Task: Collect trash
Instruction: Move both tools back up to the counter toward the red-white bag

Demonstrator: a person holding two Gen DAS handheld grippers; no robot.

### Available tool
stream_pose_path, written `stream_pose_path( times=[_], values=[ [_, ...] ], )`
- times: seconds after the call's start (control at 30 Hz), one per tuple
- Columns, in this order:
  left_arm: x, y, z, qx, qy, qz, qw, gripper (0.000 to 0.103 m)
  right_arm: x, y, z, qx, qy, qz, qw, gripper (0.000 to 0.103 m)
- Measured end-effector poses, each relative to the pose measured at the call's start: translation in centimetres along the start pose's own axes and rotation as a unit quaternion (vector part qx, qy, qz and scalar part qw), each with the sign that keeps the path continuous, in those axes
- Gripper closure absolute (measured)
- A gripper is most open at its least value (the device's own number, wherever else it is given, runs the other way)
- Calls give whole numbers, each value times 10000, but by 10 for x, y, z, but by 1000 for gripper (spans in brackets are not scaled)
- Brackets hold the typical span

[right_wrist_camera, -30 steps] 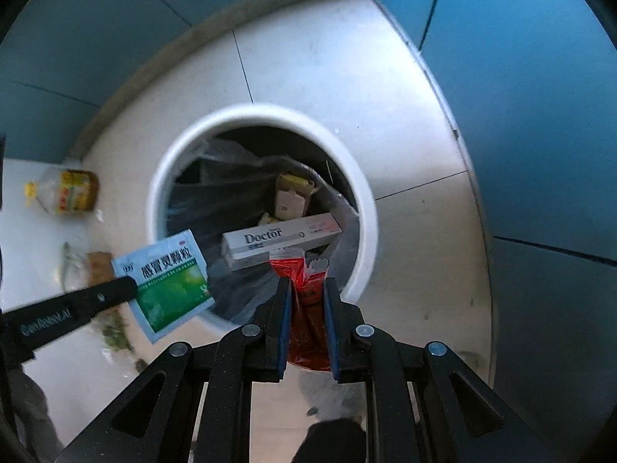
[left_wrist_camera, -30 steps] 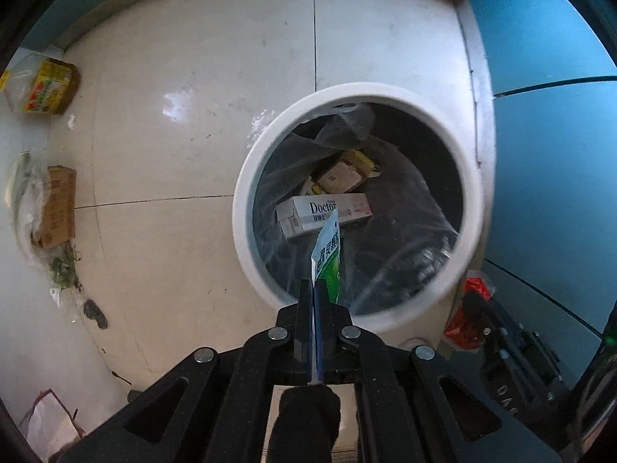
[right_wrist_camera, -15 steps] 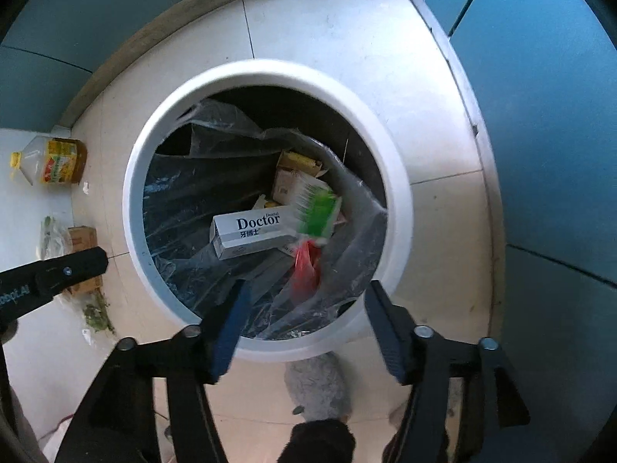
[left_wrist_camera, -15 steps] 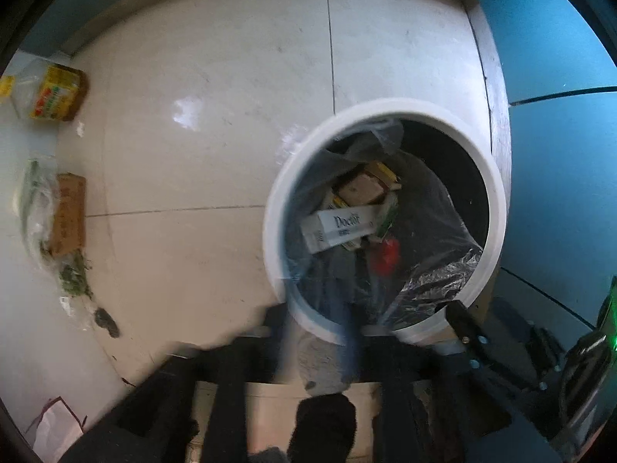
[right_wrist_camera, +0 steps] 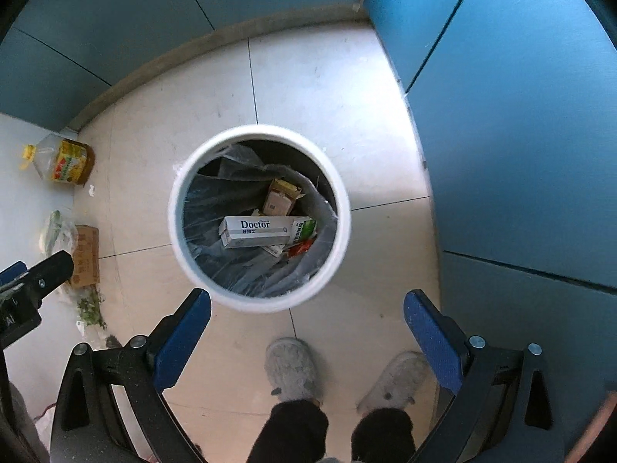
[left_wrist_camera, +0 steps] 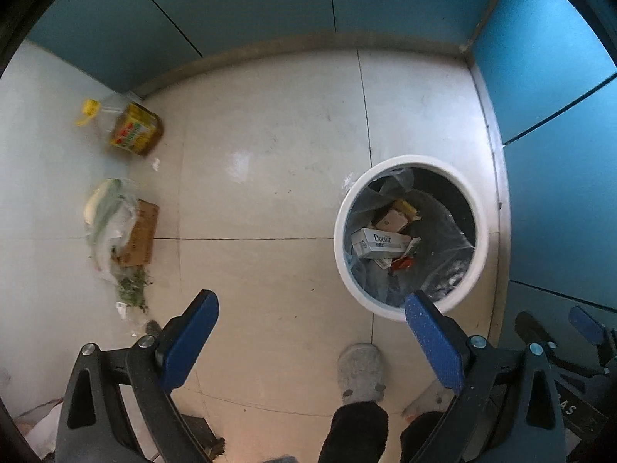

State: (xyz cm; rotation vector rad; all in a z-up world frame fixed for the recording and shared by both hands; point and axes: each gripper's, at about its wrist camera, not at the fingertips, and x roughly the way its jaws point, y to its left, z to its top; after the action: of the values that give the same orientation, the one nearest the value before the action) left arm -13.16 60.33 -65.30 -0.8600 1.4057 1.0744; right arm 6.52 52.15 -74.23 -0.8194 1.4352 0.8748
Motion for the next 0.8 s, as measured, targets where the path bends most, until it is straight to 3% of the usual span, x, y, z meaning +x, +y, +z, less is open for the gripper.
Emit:
stream_pose_path(
  times=[0.17,0.53,0.8],
  values=[
    [-73,4,-24,-96,-252,-35,9996,4,-87,-3,-24,-31,-277,-12,9996,2],
    [-231,2,-79,176,-829,-145,9963,4,-282,-19,-83,-22,-920,240,9955,2],
    [-319,-6,-107,234,-1145,-77,9931,4,-388,-42,-115,-47,-1353,543,9893,2]
  ],
)
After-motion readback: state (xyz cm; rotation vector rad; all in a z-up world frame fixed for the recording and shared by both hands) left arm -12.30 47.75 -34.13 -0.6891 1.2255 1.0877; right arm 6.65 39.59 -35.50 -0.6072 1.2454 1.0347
